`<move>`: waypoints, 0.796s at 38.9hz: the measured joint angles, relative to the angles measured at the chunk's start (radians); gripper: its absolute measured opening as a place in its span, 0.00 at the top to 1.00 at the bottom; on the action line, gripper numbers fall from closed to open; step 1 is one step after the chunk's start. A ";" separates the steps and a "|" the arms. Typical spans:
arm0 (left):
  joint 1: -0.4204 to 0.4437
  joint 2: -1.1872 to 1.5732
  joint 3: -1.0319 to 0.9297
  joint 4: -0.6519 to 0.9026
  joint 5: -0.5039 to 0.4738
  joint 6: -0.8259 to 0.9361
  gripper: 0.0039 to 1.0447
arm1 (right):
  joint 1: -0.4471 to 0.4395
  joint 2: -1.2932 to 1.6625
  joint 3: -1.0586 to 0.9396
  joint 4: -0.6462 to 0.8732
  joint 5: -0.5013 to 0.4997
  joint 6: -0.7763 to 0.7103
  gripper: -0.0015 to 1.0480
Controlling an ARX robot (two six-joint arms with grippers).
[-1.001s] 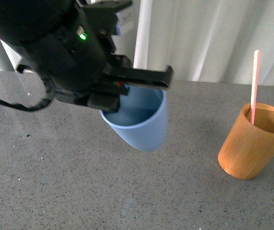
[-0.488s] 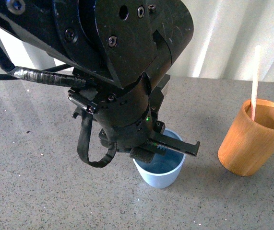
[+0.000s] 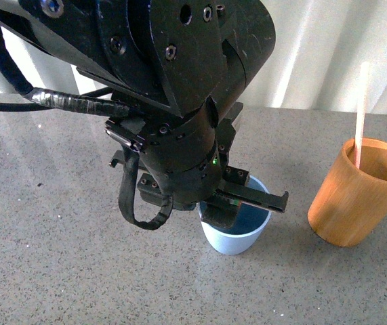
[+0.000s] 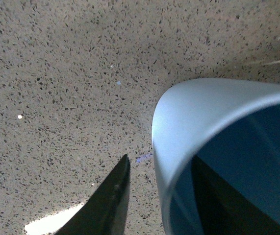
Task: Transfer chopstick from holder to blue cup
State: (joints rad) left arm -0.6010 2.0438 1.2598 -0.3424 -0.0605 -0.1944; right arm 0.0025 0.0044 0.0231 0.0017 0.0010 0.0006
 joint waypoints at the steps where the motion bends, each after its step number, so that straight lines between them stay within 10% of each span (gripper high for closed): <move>1: 0.004 -0.006 0.000 -0.001 0.002 0.001 0.60 | 0.000 0.000 0.000 0.000 0.000 0.000 0.10; 13: 0.100 -0.257 -0.042 0.006 -0.005 0.006 0.06 | 0.000 0.000 0.000 0.000 0.000 0.000 0.10; 31: 0.288 -0.641 -0.386 0.373 -0.170 0.007 0.06 | 0.000 0.000 0.000 0.000 0.000 0.000 0.10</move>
State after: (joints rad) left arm -0.3126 1.4029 0.8734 0.0307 -0.2302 -0.1871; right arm 0.0025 0.0040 0.0231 0.0017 0.0010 0.0006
